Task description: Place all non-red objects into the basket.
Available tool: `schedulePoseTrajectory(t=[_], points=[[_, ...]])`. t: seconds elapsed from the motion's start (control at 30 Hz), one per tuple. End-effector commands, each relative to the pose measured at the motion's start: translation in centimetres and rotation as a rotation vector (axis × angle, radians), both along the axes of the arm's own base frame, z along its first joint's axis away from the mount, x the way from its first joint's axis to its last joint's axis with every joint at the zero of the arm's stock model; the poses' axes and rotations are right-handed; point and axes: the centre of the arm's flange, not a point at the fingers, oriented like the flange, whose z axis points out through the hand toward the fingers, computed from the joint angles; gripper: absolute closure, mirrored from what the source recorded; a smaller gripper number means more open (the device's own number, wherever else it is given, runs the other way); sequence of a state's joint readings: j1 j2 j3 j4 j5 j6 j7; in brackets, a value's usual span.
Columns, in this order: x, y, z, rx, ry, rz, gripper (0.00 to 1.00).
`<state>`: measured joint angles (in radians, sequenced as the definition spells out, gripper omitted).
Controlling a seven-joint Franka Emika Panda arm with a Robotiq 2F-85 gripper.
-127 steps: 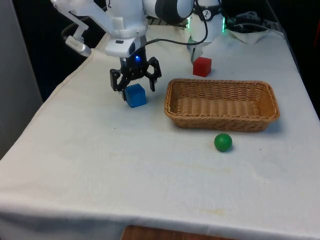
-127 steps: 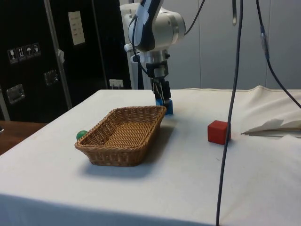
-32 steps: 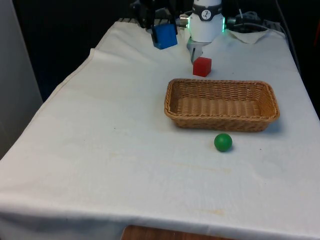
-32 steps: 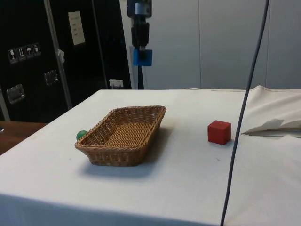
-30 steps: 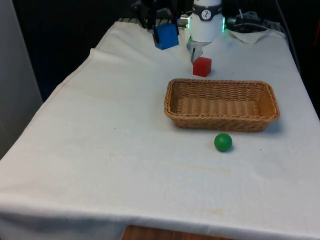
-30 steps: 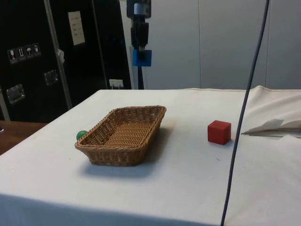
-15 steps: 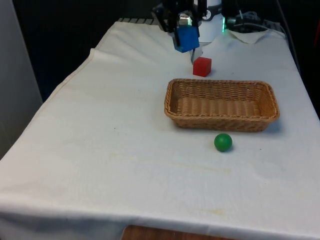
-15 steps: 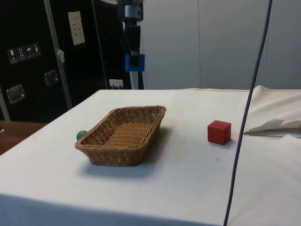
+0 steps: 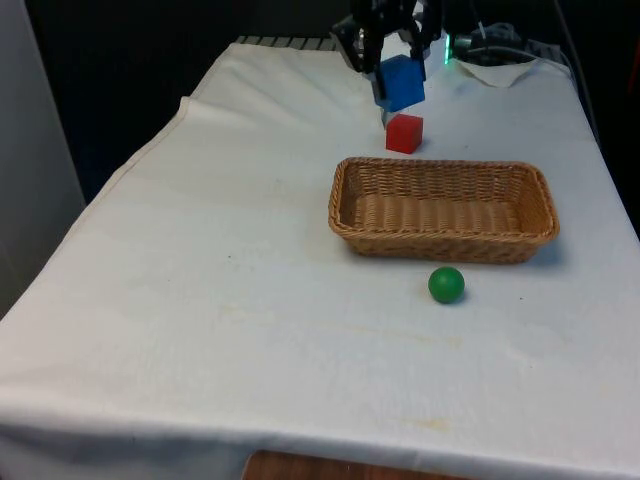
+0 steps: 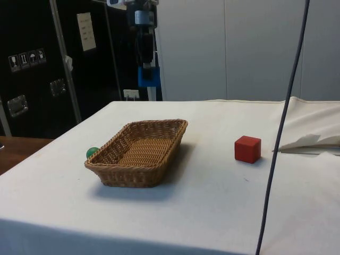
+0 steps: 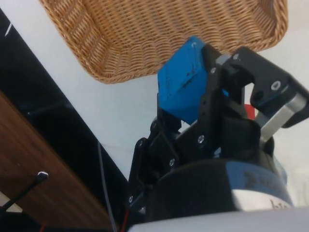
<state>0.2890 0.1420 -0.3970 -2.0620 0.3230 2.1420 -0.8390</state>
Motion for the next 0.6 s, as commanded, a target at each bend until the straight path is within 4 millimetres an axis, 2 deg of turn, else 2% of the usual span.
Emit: schedulePoseTrajectory(t=[0.0, 0.27, 0.57], points=[[0.1, 0.4, -0.2, -0.005, 0.007, -0.011, 1.00], [0.7, 1.0, -0.8, -0.019, 0.022, -0.045, 1.00], [1.4, 0.9, -1.4, -0.055, 0.019, -0.074, 1.00]])
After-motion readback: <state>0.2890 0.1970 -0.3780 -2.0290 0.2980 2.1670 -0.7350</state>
